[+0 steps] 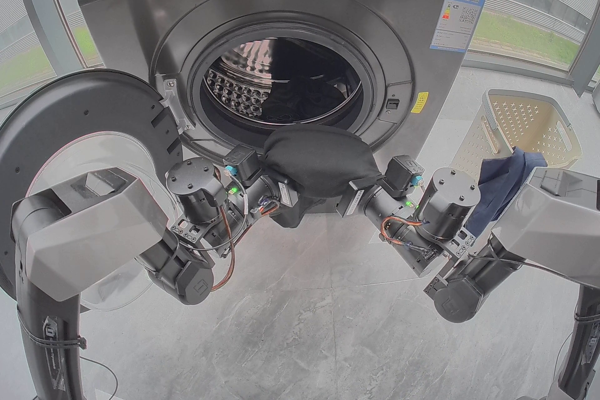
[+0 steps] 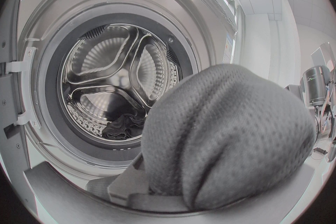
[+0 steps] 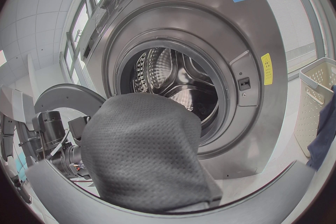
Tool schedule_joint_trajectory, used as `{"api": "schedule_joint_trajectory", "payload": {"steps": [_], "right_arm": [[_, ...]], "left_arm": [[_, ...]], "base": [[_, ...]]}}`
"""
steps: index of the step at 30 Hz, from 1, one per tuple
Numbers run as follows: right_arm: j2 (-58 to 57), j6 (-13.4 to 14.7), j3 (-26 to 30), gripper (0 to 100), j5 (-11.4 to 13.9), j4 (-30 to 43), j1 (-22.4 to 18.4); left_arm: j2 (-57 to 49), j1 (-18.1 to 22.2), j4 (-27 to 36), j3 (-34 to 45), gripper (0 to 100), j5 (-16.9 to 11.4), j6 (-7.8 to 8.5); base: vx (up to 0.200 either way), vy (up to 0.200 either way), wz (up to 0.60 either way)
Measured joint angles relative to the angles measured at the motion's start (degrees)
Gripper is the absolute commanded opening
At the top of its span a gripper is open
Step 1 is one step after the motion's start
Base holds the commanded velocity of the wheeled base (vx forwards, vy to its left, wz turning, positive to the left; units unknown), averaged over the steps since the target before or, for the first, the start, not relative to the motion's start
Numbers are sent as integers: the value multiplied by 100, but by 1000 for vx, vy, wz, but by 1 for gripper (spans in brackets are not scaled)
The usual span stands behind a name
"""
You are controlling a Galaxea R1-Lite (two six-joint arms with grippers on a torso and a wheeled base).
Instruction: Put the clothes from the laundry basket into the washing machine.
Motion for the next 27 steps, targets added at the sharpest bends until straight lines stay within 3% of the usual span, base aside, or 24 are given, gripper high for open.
{"api": "schedule_joint_trajectory", "payload": {"steps": [9, 15, 21, 27], "right_arm": [[-88, -48, 286, 100, 93, -40, -61], [-501, -269, 1392, 100, 483, -41, 77], [-1069, -406, 2737, 100, 736, -40, 291], [-1399, -444, 3222, 100, 805, -44, 247]], "left_arm": [[-107, -2, -23, 98, 0, 16, -22], [-341, -39, -4, 480, 0, 88, -88], [-1053, -141, 190, 1530, 0, 174, -444], [-2011, -205, 451, 2807, 0, 154, -862]], "base": [[0, 0, 0], [0, 0, 0], [0, 0, 0], [0, 0, 0]]}}
